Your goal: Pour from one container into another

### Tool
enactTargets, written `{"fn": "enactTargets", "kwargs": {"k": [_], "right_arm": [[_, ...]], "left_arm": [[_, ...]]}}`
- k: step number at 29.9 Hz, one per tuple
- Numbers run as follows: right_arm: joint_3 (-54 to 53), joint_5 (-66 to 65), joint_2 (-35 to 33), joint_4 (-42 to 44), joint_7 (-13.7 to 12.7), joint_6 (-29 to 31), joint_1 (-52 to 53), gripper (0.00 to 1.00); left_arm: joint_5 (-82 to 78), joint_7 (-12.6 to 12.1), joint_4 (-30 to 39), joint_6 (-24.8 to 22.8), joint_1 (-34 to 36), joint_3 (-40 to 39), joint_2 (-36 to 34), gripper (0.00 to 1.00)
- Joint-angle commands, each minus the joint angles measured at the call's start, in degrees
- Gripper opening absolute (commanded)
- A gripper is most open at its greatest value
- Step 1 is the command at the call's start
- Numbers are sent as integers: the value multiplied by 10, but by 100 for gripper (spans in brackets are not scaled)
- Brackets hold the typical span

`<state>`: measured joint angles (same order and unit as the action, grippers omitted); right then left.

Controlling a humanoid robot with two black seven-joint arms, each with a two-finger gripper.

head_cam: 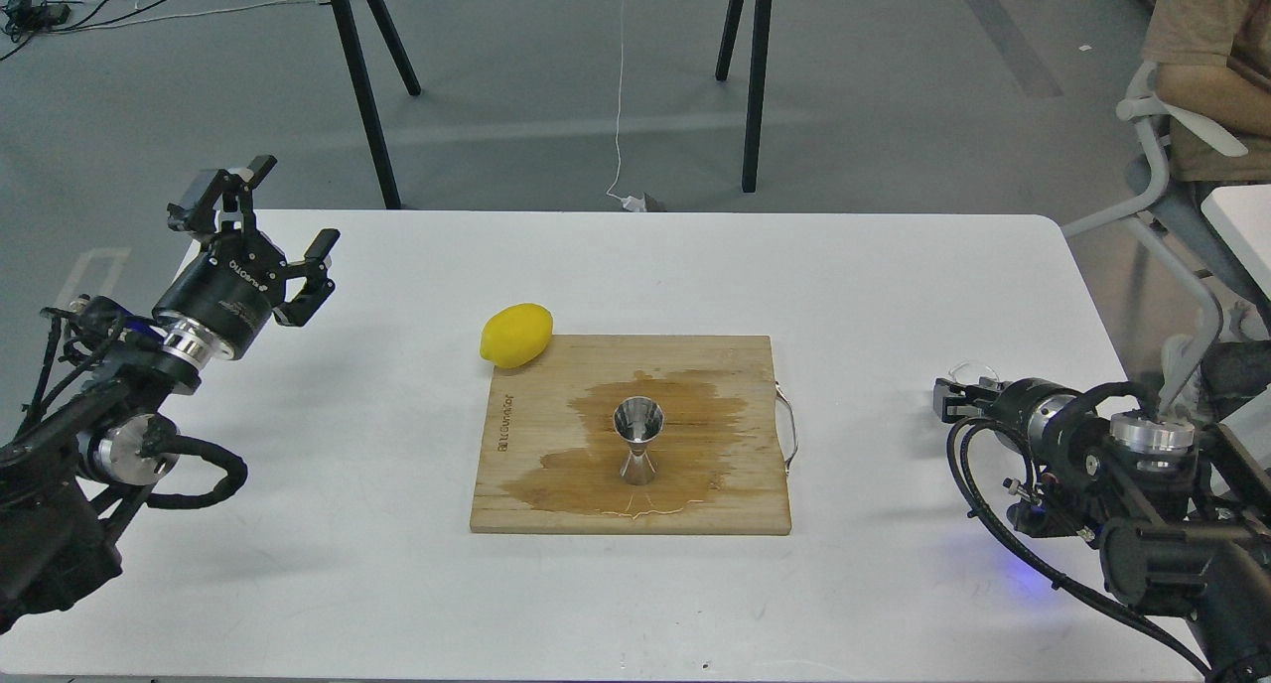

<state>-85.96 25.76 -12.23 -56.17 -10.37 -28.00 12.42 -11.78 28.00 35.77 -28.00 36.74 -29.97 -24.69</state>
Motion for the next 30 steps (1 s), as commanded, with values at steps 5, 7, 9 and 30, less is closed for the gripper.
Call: {"fn": "enactTargets", "kwargs": {"k": [5,7,9,30], "right_arm": [[13,-8,-2,-1,5,0,1,67],[13,-8,-2,-2,6,0,1,71],[12,-8,-2,-2,7,0,1,78],[15,-9,-10,-7,12,0,1,26]], "left_arm": [[0,0,-1,0,-1,0,0,100],[0,0,-1,0,-1,0,0,100],[0,0,-1,0,-1,0,0,100],[0,0,-1,0,-1,0,1,100]]}}
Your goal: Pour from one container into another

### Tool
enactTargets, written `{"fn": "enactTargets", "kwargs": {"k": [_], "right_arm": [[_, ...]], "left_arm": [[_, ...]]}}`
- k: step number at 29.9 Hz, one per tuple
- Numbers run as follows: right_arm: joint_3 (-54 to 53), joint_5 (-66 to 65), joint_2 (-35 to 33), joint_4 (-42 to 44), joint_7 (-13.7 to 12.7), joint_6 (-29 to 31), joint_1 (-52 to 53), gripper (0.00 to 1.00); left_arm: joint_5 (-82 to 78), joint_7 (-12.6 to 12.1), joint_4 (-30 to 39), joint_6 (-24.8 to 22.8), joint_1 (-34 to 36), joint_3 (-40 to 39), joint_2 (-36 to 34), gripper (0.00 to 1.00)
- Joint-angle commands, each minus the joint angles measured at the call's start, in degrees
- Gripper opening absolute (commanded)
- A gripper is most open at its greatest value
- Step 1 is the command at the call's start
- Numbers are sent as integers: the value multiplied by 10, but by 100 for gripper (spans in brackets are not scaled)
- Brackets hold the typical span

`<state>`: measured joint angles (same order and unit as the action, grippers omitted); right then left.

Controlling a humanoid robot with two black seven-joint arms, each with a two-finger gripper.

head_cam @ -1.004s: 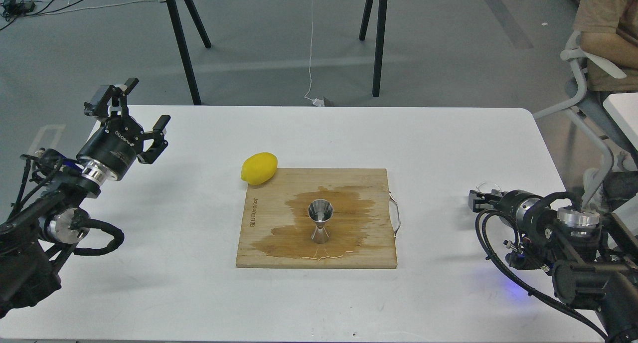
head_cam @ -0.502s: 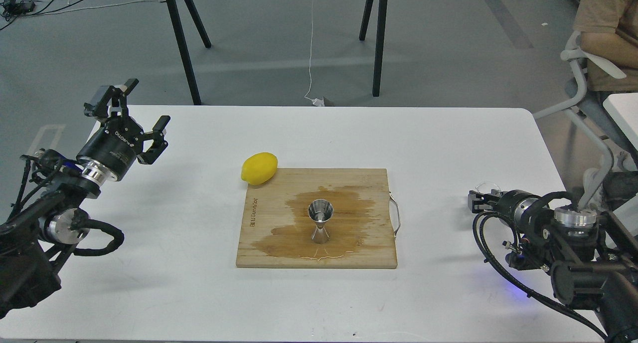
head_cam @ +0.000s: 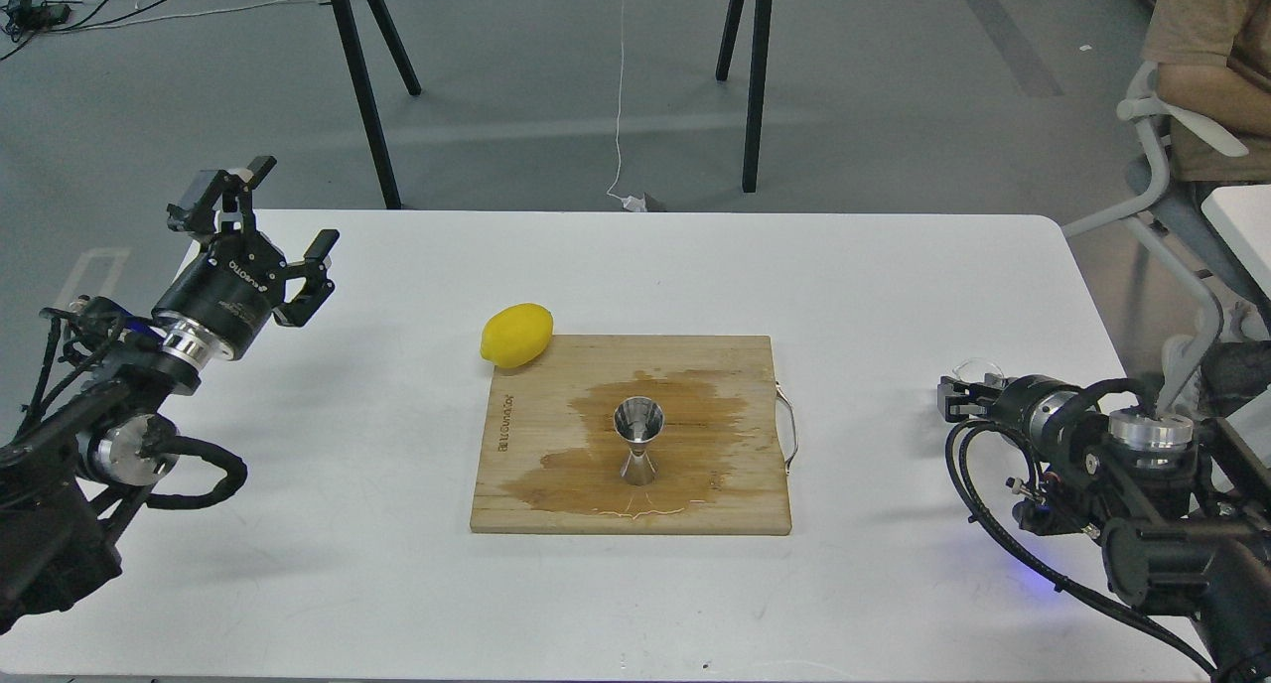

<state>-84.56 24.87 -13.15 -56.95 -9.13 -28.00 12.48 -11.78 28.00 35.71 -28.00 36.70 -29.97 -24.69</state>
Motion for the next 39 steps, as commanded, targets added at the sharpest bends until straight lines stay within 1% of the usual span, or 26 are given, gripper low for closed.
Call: {"fn": "enactTargets", "kwargs": {"k": [1,3,7,13,14,15,18,19,27,39], "right_arm": [[1,0,-2,1,0,0,0,31],[1,0,-2,1,0,0,0,46],[1,0,-2,1,0,0,-1,61],[2,0,-1,1,3,0,-1,68],[1,0,-1,0,3,0,-1,71],[1,0,-2,0,3,0,-1,74],[0,0,-1,-1,3,0,-1,92],[0,0,-1,-1,4,0,-1,94],[1,0,-1,-5,7,0,-1,98],[-1,0,-11,-25,5,0,8,99]], "left_arm": [[0,0,1,0,-1,1,1,100],[0,0,0,0,-1,1,0,100],[0,0,1,0,-1,1,0,100],[0,0,1,0,-1,1,1,100],[0,0,1,0,-1,1,1,100],[0,0,0,0,-1,1,1,100],[0,0,1,0,-1,1,1,100],[0,0,0,0,-1,1,1,100],[0,0,1,0,-1,1,1,100],[0,0,1,0,-1,0,-3,100]]}}
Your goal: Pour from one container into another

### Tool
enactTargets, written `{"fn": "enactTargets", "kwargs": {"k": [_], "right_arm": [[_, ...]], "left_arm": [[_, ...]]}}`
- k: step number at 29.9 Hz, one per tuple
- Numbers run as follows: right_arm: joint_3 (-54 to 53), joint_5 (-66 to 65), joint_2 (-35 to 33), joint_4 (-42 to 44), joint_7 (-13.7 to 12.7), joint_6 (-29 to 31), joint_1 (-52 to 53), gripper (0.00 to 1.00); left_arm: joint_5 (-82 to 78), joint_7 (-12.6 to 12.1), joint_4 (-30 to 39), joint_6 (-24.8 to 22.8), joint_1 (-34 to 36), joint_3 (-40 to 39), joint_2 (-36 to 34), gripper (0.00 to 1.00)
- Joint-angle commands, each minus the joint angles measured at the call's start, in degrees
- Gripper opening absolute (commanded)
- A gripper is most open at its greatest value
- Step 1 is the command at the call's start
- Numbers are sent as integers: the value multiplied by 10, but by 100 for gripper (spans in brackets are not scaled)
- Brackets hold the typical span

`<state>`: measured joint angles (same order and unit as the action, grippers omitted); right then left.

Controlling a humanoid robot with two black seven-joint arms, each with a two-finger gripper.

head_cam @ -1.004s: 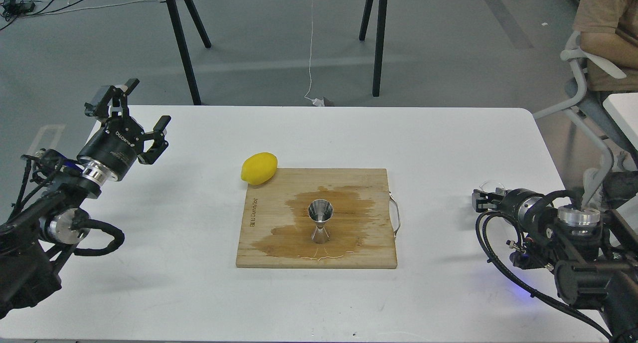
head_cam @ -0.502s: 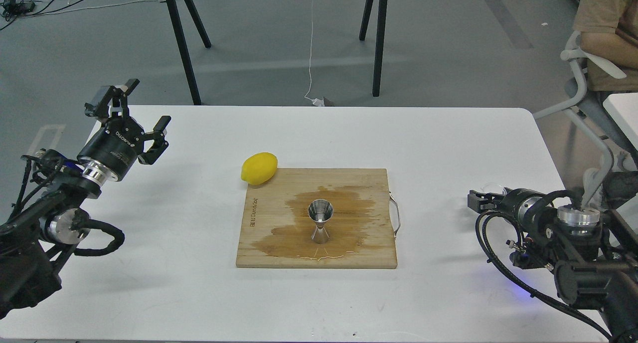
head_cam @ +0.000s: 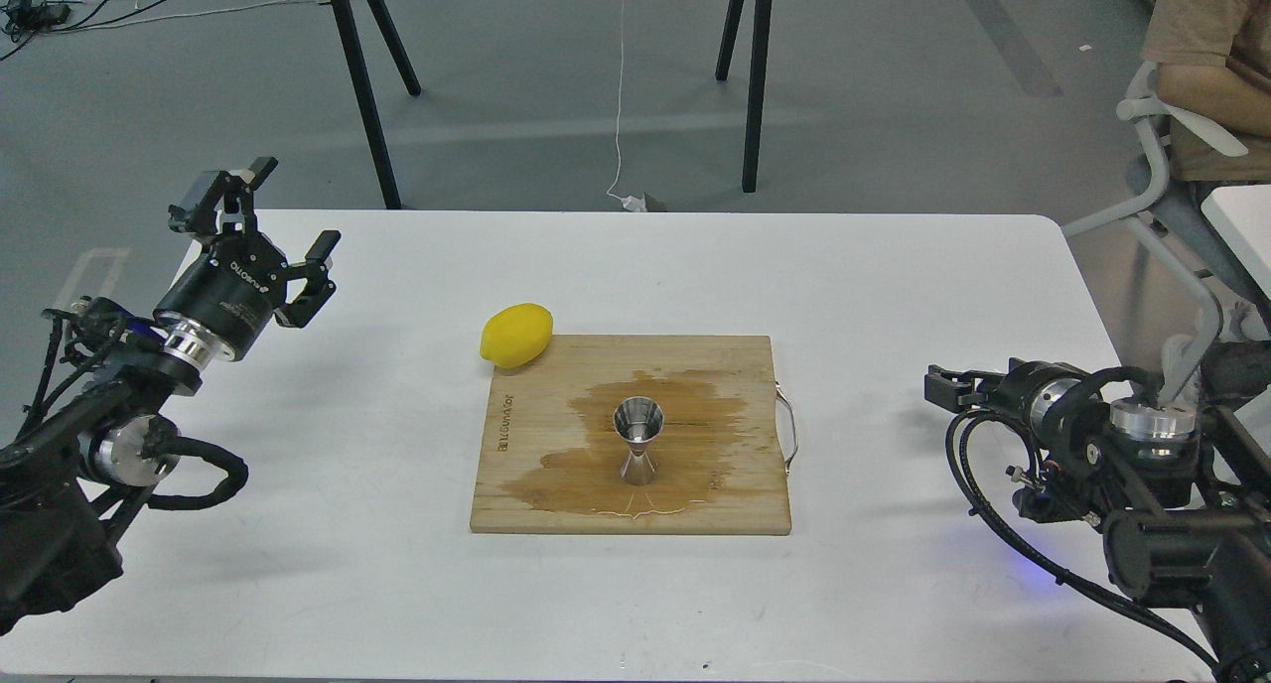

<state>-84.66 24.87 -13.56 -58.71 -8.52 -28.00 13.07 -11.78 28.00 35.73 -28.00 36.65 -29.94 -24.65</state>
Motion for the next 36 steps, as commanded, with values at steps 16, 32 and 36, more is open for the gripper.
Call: {"fn": "enactTargets", "kwargs": {"k": [16,32,36], "right_arm": [[92,-112,-96,26,-30,395,135,99],[165,-119,-108,113,-26,560,228,99],[158,-119,-107,116,-18,560,230,99]], "left_arm": [[6,0,0,0,34,-5,-19,100],[10,0,8,0,86,-50,-58,100],[10,0,8,0,86,-50,-51,100]]}}
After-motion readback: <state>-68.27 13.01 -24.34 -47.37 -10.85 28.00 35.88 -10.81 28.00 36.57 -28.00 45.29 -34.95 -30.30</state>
